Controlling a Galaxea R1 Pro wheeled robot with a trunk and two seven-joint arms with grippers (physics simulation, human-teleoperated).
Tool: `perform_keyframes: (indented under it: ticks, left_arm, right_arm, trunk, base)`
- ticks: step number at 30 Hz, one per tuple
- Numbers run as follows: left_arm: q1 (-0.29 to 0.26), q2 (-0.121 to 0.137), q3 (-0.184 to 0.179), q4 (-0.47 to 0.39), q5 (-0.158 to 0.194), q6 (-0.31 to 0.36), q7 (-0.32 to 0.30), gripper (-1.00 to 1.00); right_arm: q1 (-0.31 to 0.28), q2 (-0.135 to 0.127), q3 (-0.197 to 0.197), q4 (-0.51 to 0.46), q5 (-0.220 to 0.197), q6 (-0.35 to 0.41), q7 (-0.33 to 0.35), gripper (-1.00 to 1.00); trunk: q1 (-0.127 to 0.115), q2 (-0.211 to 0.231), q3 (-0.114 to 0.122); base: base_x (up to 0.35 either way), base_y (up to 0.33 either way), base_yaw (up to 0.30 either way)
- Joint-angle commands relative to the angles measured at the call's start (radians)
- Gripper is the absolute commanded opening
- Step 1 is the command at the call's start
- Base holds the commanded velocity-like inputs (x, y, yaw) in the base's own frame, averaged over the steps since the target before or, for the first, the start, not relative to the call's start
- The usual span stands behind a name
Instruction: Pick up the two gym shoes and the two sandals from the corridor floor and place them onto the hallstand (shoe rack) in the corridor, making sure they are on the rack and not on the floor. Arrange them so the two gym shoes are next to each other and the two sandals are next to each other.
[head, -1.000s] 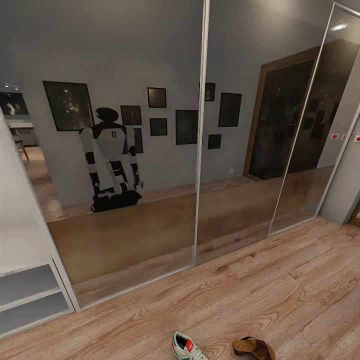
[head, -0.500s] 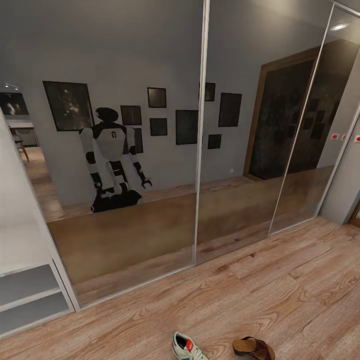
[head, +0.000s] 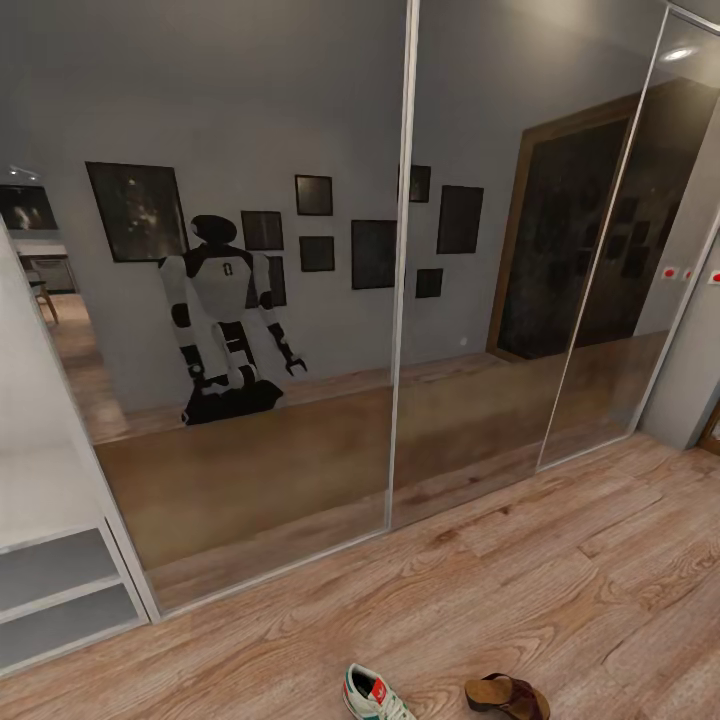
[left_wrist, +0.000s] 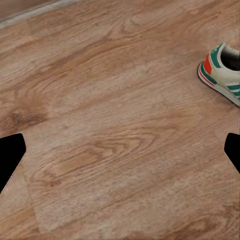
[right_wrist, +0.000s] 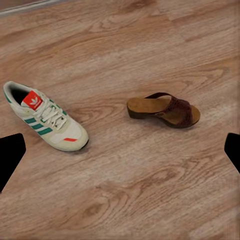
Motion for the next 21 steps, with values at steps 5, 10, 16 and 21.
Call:
perform_keyframes:
  ticks: [5, 10, 16, 21]
  left_arm:
    - [0.006, 0.021, 0.000, -0.006, -0.001, -0.047, 0.006, 1.00]
    - [0.007, 0.027, 0.001, -0.004, -0.001, -0.066, 0.008, 1.00]
    - [0.008, 0.028, 0.001, -0.001, 0.000, -0.069, 0.009, 1.00]
    - [0.009, 0.029, 0.001, -0.003, 0.000, -0.069, 0.008, 1.00]
  right_arm:
    - [-0.001, 0.000, 0.003, 0.006, 0.003, -0.003, 0.001, 1.00]
    - [-0.001, 0.001, 0.003, 0.007, 0.003, -0.003, 0.001, 1.00]
    - [-0.001, 0.000, 0.002, 0.007, 0.003, -0.003, 0.001, 1.00]
    - [-0.001, -0.001, 0.002, 0.005, 0.003, -0.004, 0.001, 1.00]
  trunk:
    - [0.000, -0.001, -0.001]
    - [0.000, -0.001, -0.001]
    - [0.000, -0.001, -0.001]
    - [0.000, -0.001, -0.001]
  base:
    - [0.000, 0.000, 0.000]
    - [0.000, 0.000, 0.000]
    - [0.000, 0.000, 0.000]
    - [0.000, 0.000, 0.000]
